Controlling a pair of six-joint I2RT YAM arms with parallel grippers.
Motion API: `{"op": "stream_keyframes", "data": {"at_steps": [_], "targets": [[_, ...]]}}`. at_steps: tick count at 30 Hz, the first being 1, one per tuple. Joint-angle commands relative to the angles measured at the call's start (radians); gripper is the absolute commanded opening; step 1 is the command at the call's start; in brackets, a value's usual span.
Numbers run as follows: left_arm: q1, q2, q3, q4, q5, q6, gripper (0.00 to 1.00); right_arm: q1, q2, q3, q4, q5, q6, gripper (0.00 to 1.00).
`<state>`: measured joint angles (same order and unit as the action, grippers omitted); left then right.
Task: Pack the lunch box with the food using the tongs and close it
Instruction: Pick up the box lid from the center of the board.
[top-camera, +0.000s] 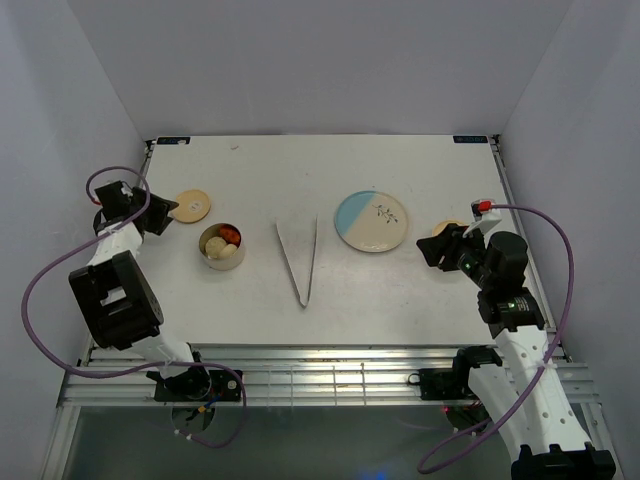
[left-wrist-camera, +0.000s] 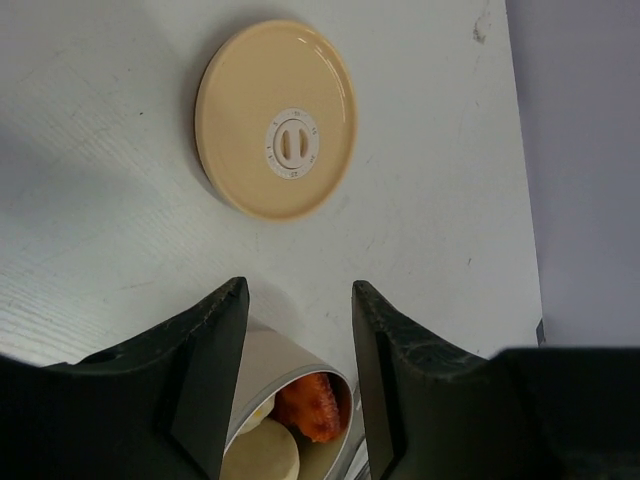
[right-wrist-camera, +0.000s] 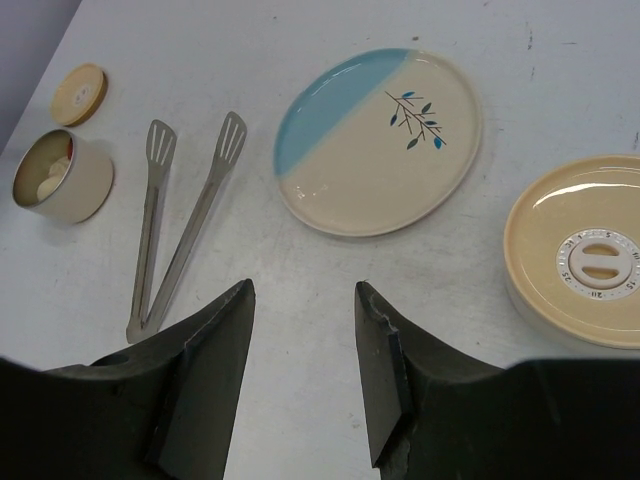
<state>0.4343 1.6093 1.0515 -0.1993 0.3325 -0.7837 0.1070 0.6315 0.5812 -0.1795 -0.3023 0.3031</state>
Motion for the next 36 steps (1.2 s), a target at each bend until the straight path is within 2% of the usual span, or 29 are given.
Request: {"op": "stream_keyframes", "data": {"at_steps": [1,6,20,36], "targets": [[0.014,0.011,-0.045,0.103,0.011,-0.023,0.56,0.005,-0.015,-0.006,0.04,-0.011,-0.004,0.51],[0.023,0.047,-0.082,0.147,-0.003,-0.075,0.61,0.007,-0.023,-0.011,0.041,-0.006,-0.004,0.51],[0.027,0.195,-0.139,0.325,-0.012,-0.095,0.63,0.008,-0.018,-0.015,0.049,-0.006,-0.004,0.51],[0.02,0.299,-0.071,0.38,0.002,-0.091,0.61,0.011,0.002,-0.021,0.055,-0.001,-0.002,0.51]]}}
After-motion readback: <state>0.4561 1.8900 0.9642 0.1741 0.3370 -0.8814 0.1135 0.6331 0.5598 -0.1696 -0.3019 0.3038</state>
